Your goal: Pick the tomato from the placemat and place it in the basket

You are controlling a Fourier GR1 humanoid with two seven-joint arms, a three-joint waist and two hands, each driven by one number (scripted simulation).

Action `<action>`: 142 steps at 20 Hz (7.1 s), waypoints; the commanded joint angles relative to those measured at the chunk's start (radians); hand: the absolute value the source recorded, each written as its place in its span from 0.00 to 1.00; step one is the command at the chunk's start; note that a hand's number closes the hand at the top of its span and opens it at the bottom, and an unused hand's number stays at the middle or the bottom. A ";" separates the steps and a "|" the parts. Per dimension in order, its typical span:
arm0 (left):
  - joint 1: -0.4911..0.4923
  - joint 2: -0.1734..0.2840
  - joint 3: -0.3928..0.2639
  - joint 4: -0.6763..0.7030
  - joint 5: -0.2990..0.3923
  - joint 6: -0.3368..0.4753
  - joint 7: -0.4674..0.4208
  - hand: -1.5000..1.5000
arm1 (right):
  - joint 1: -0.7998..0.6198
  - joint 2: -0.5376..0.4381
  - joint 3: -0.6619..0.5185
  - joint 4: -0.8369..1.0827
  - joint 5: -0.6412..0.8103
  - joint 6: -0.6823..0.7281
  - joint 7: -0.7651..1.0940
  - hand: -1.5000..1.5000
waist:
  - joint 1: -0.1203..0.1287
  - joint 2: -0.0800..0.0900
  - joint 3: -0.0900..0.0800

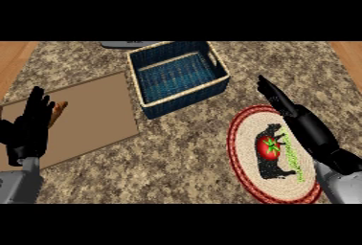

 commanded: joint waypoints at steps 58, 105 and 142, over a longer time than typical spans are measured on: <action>-0.086 0.041 -0.110 -0.174 -0.325 -0.245 -0.032 0.50 | -0.382 -0.331 0.258 0.036 0.778 0.784 -0.144 0.00 | 0.014 0.015 0.008; -0.047 -0.084 0.076 -0.236 -0.473 -0.406 -0.026 0.50 | -0.177 -0.022 0.128 0.352 1.312 0.557 -0.398 0.00 | 0.005 0.010 0.006; 0.040 -0.100 0.109 -0.248 -0.502 -0.396 -0.024 0.50 | -0.384 0.466 -0.452 -0.036 1.486 -0.179 1.062 1.00 | -0.071 -0.047 -0.003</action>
